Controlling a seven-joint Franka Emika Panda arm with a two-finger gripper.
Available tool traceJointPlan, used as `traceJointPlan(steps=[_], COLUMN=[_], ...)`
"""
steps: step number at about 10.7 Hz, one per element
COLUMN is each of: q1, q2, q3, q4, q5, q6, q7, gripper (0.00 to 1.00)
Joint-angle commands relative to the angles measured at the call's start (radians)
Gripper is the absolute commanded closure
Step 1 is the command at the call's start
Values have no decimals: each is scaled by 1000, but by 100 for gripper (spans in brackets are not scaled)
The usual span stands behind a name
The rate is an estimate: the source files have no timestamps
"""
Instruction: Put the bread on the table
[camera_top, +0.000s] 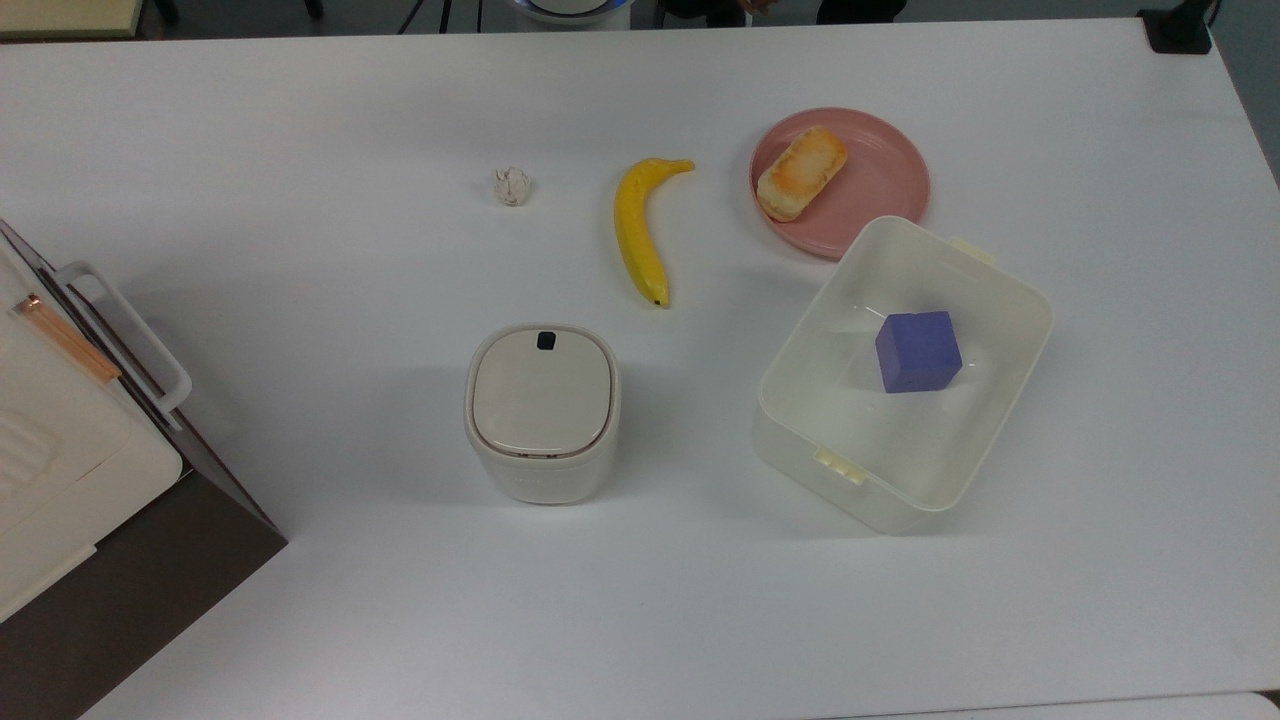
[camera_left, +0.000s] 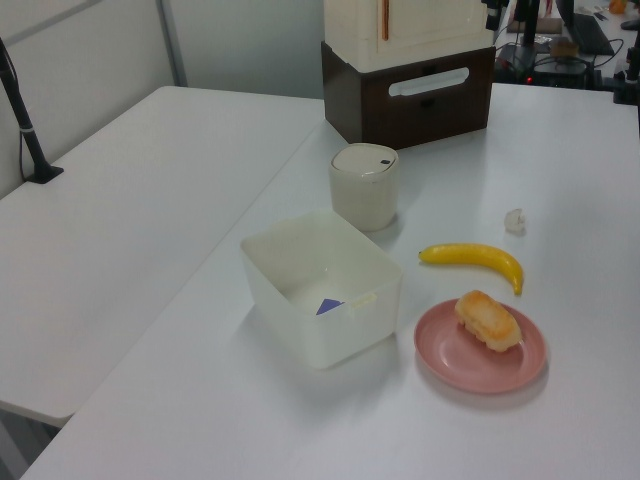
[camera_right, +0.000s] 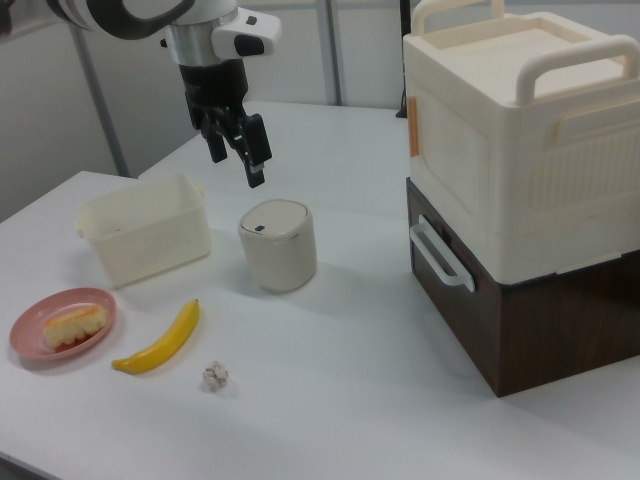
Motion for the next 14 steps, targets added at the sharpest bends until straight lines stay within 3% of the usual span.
traceJointPlan(steps=[1, 3, 5, 7, 11, 14], q1=[6, 60, 210, 372, 577, 698], q2=[-22, -7, 17, 77, 181, 257], q3=[-5, 18, 23, 22, 23, 49], q4=[-14, -14, -20, -21, -35, -114], q5=[-8, -39, -86, -204, -280, -384], q6=[-15, -12, -18, -27, -47, -42], q7=[-22, -20, -13, 8, 285, 475], gripper=[0, 0, 0, 0, 0, 0])
